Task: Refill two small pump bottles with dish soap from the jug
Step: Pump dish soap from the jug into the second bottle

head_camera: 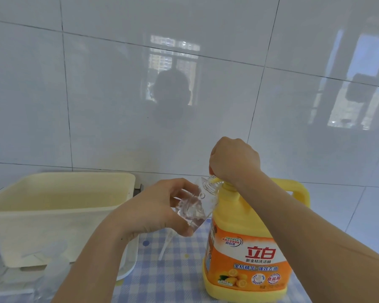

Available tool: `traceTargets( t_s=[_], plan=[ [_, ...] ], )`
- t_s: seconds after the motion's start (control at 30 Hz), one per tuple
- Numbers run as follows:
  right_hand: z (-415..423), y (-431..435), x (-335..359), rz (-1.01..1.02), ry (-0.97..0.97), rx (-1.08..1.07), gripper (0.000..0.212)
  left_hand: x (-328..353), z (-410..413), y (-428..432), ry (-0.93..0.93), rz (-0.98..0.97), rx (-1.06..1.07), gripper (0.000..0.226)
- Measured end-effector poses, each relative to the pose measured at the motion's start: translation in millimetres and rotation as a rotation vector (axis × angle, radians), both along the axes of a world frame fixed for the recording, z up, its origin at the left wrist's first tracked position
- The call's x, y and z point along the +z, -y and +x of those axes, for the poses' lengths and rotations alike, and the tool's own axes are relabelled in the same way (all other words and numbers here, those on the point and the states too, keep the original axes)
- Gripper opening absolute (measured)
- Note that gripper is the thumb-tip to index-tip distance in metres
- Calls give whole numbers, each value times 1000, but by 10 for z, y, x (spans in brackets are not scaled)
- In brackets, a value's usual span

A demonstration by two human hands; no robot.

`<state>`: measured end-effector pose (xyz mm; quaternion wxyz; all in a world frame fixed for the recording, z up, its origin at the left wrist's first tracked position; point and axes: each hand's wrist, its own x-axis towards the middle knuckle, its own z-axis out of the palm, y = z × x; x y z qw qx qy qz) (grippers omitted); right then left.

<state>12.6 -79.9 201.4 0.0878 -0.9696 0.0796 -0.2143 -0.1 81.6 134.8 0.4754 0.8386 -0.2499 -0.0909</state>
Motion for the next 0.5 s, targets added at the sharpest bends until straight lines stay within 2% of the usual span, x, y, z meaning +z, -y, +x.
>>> traceTargets(
  t_s=[0.3,0.43,0.5],
  plan=[
    [15,21,33,37,9,9,29,5,-1,9,18,-28,1,65],
    [18,31,207,22,138,1,28,23,-19,35,3,-106,-22,65],
    [4,16,240,-11,138,7,28,25,-22,46,-2,-118,-27,62]
  ],
)
